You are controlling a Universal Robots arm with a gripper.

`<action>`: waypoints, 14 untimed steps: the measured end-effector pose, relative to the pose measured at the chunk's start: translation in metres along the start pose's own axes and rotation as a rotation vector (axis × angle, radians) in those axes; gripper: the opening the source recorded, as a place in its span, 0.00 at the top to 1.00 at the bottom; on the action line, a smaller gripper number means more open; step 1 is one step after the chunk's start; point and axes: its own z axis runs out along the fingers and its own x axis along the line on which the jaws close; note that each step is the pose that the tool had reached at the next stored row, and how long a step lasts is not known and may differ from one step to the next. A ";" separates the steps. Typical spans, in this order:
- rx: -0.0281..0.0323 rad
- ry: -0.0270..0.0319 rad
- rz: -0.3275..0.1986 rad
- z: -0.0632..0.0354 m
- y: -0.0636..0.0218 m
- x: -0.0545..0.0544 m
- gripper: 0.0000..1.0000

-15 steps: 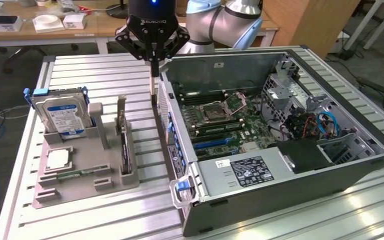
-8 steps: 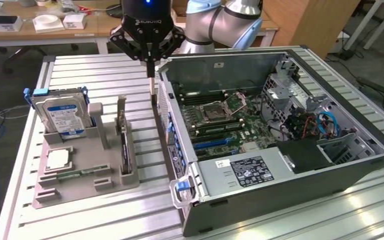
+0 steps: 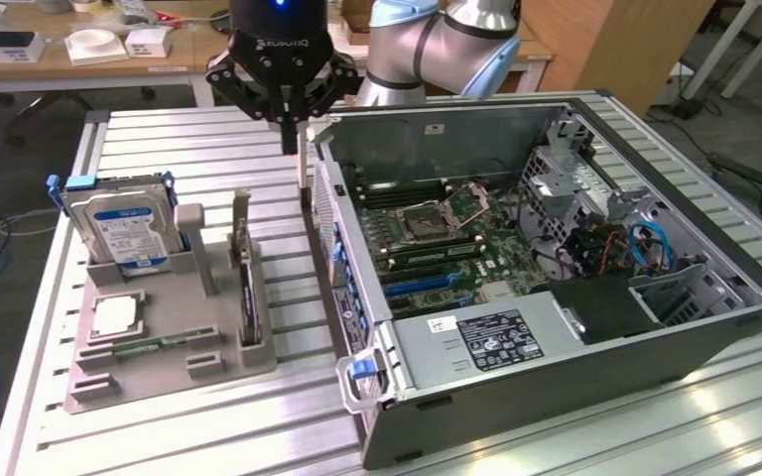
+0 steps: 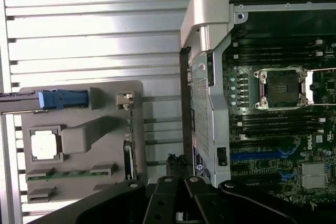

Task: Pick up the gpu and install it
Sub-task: 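Reach for the gpu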

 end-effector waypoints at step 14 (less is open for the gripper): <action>0.0000 0.0000 0.000 -0.0004 -0.0011 0.016 0.90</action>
